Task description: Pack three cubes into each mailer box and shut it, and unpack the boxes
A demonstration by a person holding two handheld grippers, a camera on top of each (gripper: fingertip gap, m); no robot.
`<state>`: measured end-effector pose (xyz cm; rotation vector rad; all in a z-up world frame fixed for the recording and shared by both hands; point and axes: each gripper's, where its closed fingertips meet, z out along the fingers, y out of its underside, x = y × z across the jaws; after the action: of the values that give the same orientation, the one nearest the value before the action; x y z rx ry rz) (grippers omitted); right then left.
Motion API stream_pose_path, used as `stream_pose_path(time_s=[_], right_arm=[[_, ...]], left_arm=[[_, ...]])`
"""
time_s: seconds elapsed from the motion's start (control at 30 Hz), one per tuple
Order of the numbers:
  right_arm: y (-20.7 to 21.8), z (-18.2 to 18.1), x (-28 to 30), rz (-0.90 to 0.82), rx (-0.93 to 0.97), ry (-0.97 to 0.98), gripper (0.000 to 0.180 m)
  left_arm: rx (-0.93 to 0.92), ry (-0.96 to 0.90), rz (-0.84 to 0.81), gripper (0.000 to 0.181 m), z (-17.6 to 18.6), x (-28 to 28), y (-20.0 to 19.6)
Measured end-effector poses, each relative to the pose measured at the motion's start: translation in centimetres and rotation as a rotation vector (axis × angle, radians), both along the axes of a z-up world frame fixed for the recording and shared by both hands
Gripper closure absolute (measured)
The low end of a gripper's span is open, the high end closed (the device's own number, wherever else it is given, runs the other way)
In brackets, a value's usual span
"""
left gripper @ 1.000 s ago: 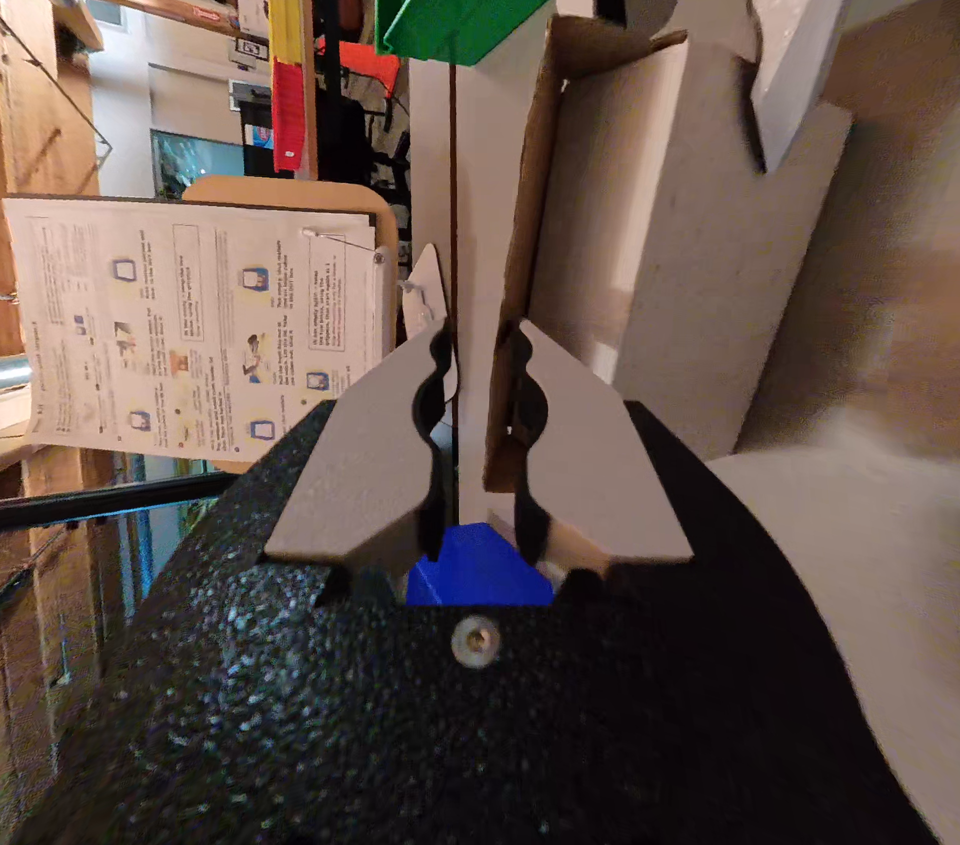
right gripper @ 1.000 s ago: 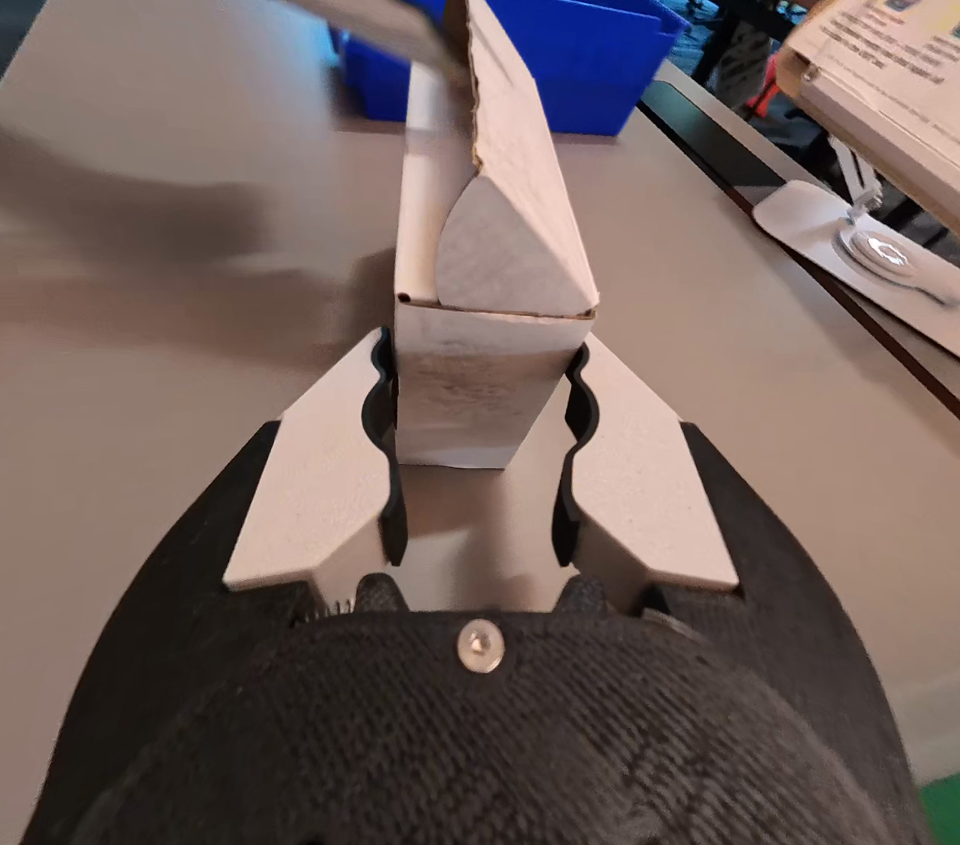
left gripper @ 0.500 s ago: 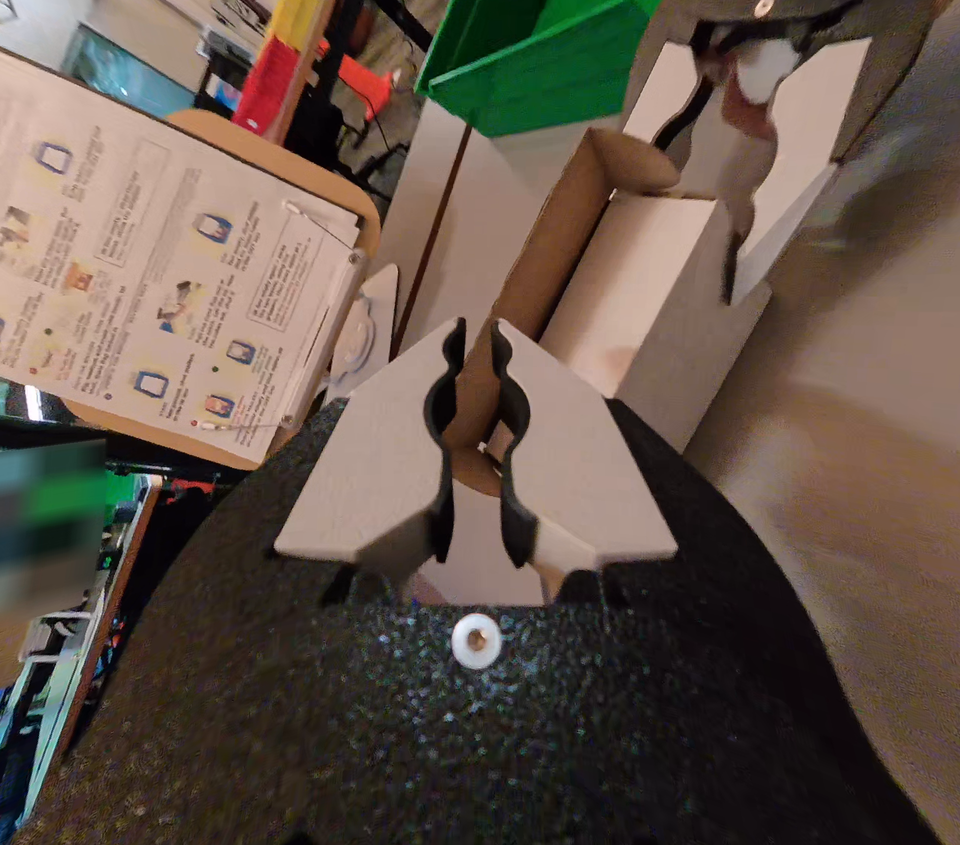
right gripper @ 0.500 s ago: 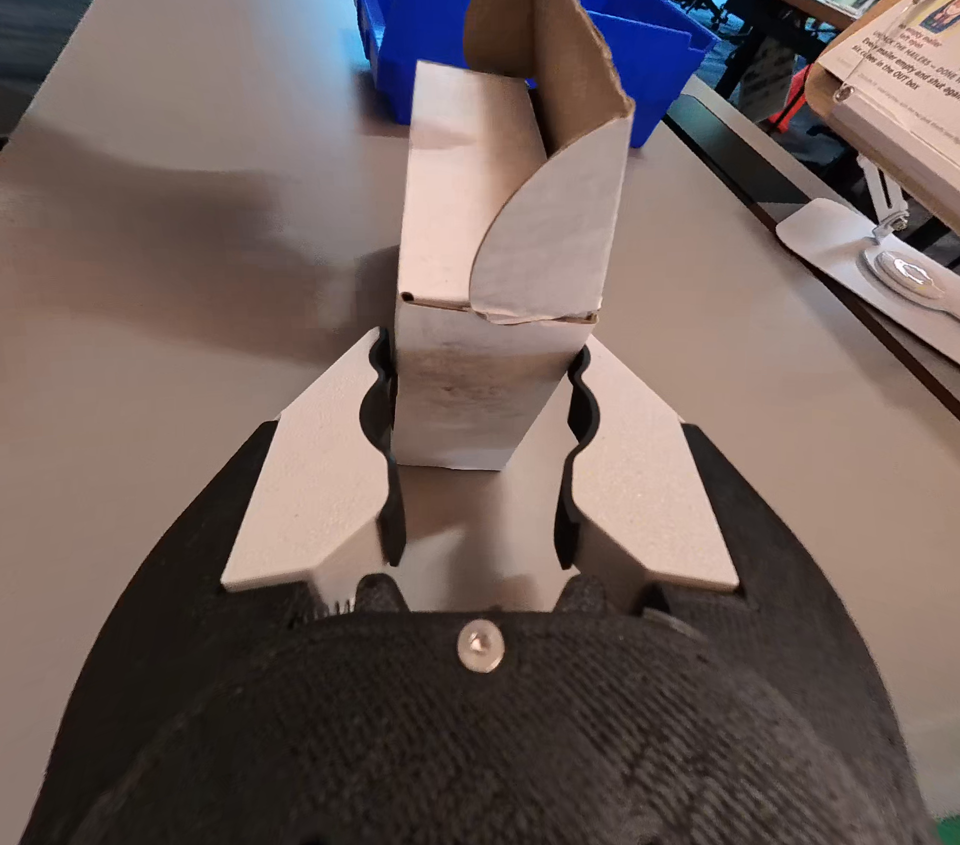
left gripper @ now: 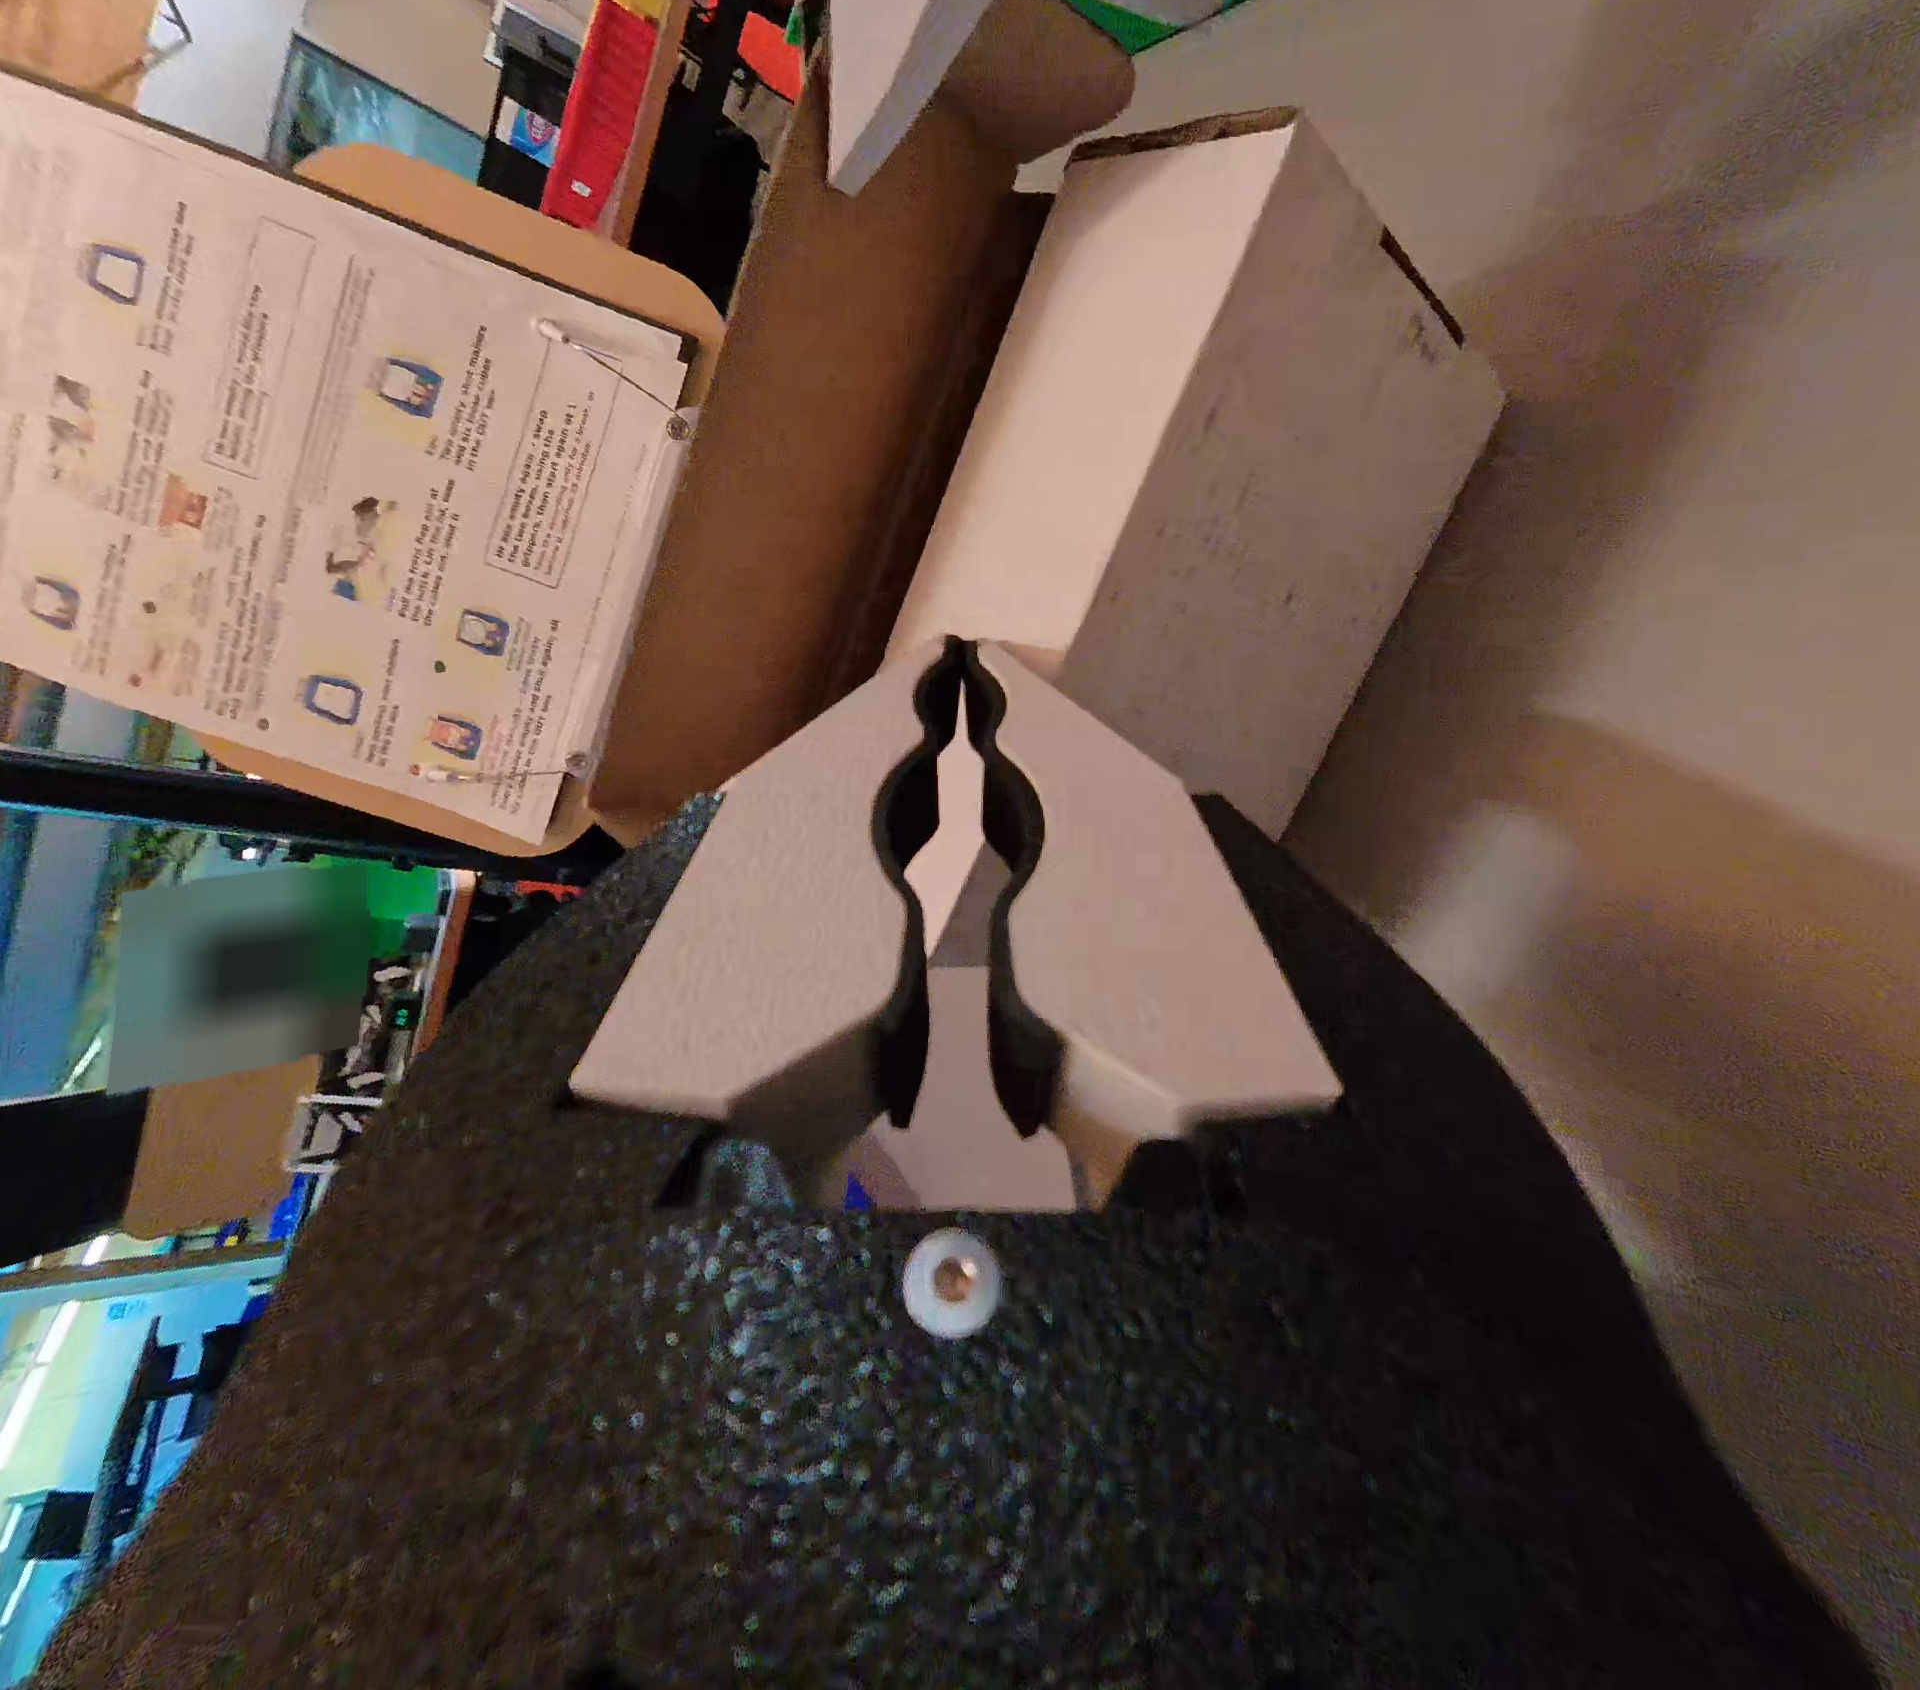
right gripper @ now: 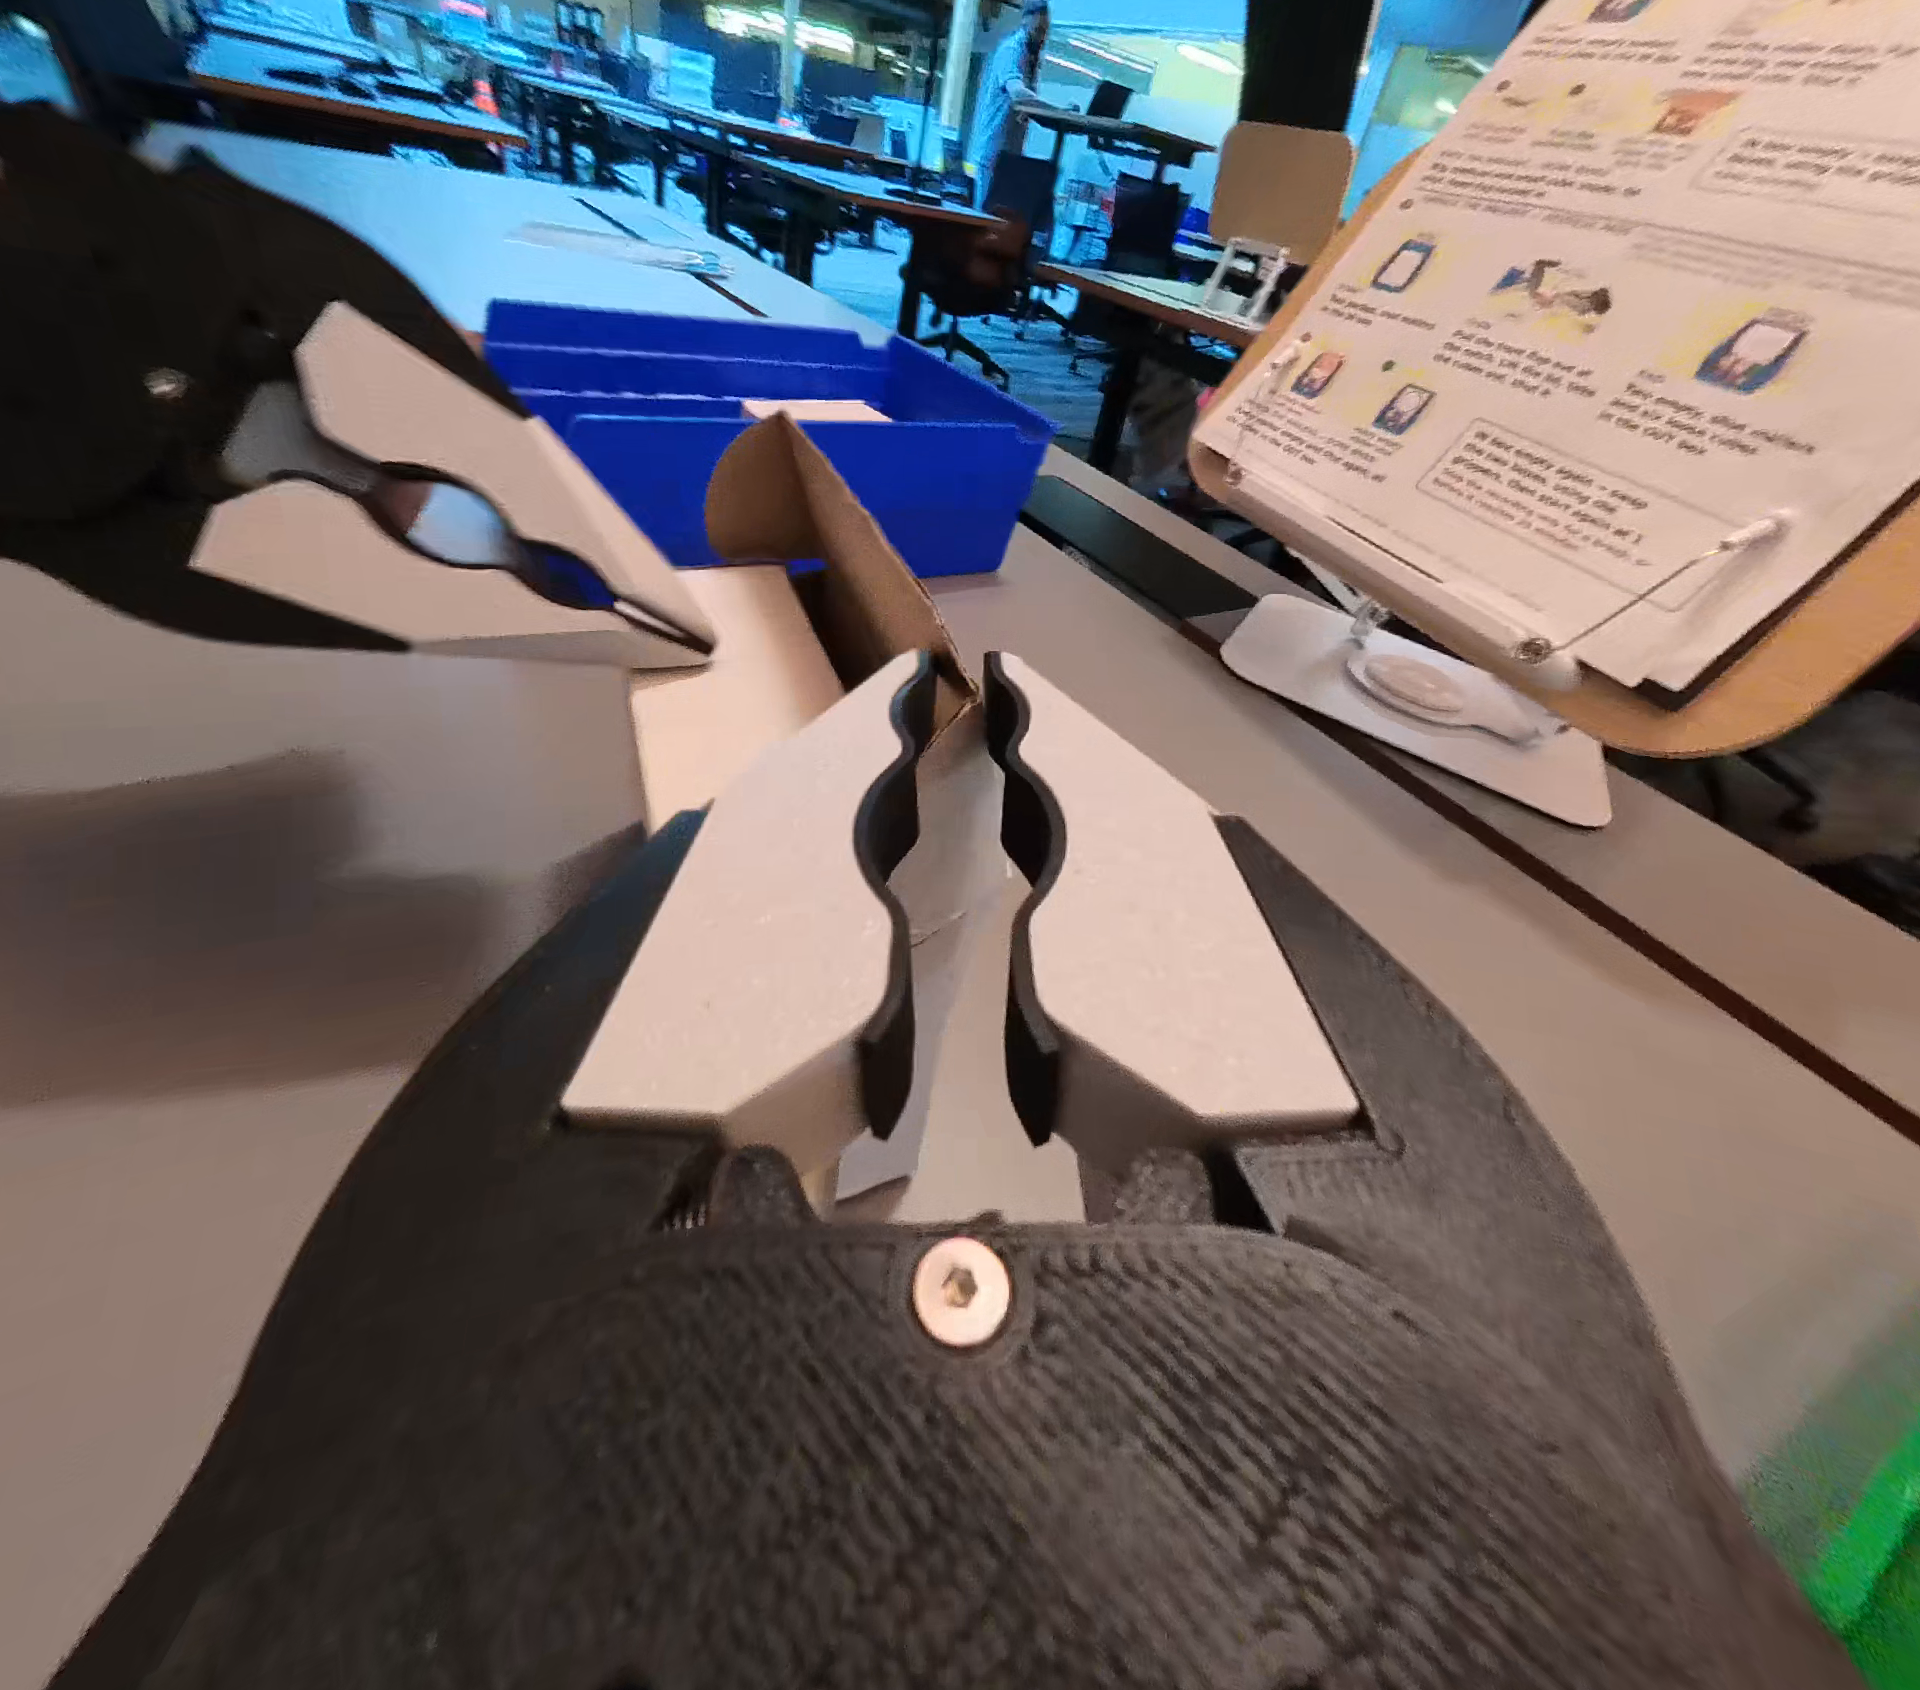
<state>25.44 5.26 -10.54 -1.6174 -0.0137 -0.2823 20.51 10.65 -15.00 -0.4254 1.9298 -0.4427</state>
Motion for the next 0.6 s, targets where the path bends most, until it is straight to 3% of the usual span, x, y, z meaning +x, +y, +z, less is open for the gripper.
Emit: stream_pose_path(time_s=[0.07,0.13,0.23,0.4,0.6], right_arm=[[-0.2,1.0,-0.1,-0.031,0.001,-0.030,0.173],[-0.8,3.0,-0.2,-0.052,0.076,-0.025,0.172],[-1.1,4.4,-2.0,0.064,0.108,0.028,0.177],[-1.2,4.6,-3.5,0.195,0.137,0.034,0.178],[-1.1,4.7,-1.2,0.060,0.155,-0.046,0.178]], left_arm=[[0.009,-0.027,-0.027,0.181,-0.2,-1.5,-0.8],[0.003,0.065,-0.069,0.181,-2.4,-3.7,-2.0],[0.082,0.004,-0.056,0.181,-4.2,-5.3,-2.3],[-0.113,-0.096,0.027,0.181,-1.9,-4.4,-2.1],[-0.234,0.064,0.105,0.181,-5.3,-3.1,-2.1]])
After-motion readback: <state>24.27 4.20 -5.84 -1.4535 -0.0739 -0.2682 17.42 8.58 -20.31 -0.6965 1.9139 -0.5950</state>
